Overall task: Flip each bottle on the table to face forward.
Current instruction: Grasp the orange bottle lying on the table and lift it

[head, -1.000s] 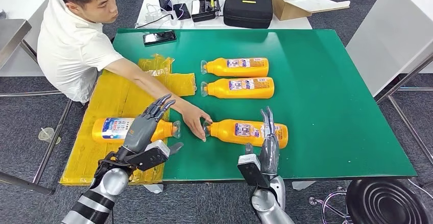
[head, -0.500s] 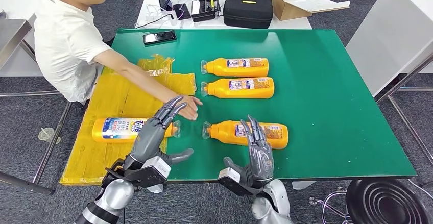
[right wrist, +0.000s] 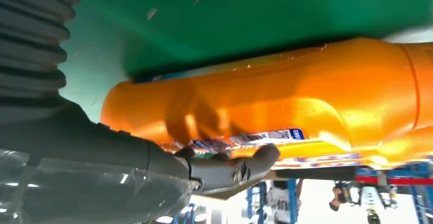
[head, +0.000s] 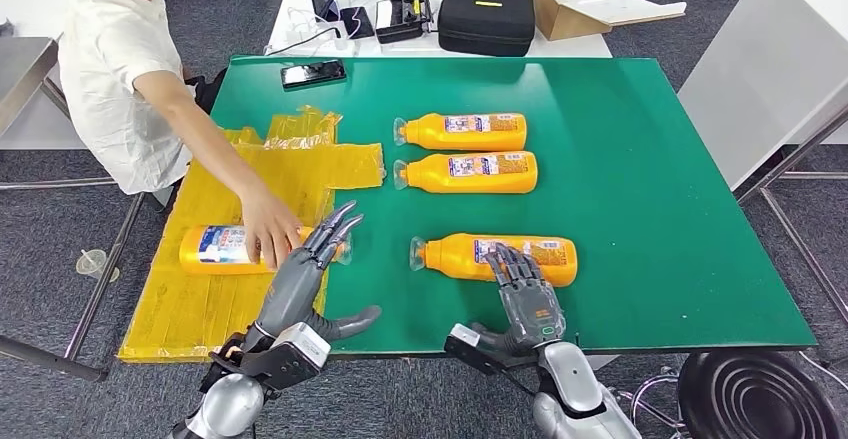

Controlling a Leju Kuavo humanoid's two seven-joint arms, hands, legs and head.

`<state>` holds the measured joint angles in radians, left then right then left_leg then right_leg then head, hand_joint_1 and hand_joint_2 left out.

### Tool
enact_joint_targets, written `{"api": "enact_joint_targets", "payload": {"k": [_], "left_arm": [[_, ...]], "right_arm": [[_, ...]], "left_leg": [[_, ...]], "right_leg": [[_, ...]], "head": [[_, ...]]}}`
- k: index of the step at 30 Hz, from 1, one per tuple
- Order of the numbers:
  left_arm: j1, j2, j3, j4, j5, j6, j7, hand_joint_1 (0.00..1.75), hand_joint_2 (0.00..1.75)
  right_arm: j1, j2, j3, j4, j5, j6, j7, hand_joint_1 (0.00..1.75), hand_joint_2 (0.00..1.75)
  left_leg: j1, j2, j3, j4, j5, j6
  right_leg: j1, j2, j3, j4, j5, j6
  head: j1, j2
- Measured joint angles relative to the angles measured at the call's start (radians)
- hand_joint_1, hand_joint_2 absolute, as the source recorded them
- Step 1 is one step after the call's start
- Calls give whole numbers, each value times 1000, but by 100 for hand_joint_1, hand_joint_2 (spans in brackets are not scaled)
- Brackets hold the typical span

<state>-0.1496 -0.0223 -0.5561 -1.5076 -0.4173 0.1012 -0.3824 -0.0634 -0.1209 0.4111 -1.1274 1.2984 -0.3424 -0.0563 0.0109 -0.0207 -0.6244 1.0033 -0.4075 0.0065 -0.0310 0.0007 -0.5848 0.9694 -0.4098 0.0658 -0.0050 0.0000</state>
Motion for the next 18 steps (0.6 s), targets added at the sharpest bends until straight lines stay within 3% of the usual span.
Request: {"api": "enact_joint_targets", "payload": {"k": [6, 18], "left_arm": [[14, -8, 8, -5, 0, -1, 1, 0, 175], [21, -15, 12, -8, 0, -2, 3, 0, 175]], "right_arm": [[-8, -48, 7, -27, 10, 6, 19, 0, 175], [-32, -67, 18, -31, 61, -1, 74, 0, 175]], "left_leg": [[0, 0, 0, 0, 0, 0], [0, 0, 0, 0, 0, 0]], "right_leg": [[0, 0, 0, 0, 0, 0], [0, 0, 0, 0, 0, 0]], "head": [[0, 0], [0, 0]]}}
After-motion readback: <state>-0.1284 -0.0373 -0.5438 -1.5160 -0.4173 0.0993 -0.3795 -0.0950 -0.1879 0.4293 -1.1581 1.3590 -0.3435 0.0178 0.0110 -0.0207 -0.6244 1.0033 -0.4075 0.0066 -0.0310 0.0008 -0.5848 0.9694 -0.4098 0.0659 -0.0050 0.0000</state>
